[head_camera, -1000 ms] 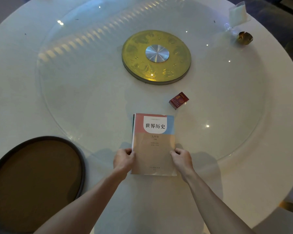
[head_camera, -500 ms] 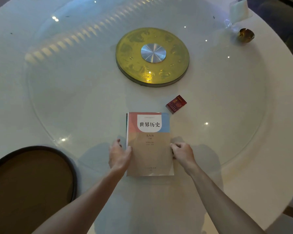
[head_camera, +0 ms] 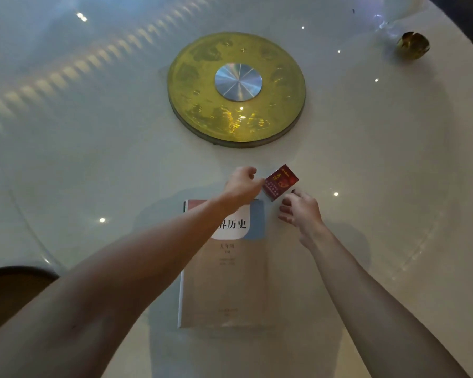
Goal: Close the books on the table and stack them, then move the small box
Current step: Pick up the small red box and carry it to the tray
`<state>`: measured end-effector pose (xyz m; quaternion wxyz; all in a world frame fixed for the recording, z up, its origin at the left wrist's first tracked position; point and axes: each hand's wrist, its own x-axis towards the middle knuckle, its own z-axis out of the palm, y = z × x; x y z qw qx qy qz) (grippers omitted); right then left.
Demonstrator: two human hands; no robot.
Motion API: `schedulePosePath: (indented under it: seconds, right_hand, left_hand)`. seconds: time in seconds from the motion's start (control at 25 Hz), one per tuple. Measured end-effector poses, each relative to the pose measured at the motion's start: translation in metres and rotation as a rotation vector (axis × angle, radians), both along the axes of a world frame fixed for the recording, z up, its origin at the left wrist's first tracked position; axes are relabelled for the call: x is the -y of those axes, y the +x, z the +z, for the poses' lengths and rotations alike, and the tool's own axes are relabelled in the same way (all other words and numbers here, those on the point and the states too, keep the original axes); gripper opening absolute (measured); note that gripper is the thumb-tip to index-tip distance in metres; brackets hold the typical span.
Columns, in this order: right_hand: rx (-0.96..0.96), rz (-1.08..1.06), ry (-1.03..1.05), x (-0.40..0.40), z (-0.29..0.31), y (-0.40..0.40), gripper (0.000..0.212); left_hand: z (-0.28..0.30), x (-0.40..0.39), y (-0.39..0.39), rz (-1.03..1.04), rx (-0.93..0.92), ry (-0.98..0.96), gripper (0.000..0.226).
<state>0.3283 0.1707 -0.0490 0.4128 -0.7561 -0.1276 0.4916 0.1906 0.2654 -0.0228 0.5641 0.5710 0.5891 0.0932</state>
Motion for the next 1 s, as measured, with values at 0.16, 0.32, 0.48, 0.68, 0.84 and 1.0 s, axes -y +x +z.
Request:
schedulePosePath:
  seconds: [0.16, 0.32, 0.48, 0.68, 0.84, 1.0]
  right_hand:
    - [-0.003, 0.037, 0.018, -0.012, -0.007, 0.004, 0.023]
    - [0.029, 0.052, 0.025, -0.011, -0.005, 0.006, 0.026]
    - [0.068, 0.056, 0.087, -0.010, 0.007, 0.000, 0.036]
    - [0.099, 0.195, 0.121, -0.013, 0.032, -0.051, 0.038]
    - [0.061, 0.350, 0.147, -0.012, 0.048, -0.127, 0.036]
    - [0.040, 0.544, 0.141, -0.011, 0.055, -0.213, 0.036]
  left_hand:
    - [-0.020, -0.006, 0.028, -0.086, -0.040, 0.021, 0.034]
    - [-0.024, 0.001, 0.031, -0.056, -0.053, 0.052, 0.022]
    - [-0.009, 0.009, 0.014, 0.044, -0.030, 0.101, 0.029]
    - [0.016, 0.026, -0.053, 0.202, 0.012, 0.128, 0.028]
    - [0.027, 0.048, -0.137, 0.358, -0.005, 0.144, 0.025]
    - [0.030, 0.073, -0.232, 0.526, -0.020, 0.126, 0.023]
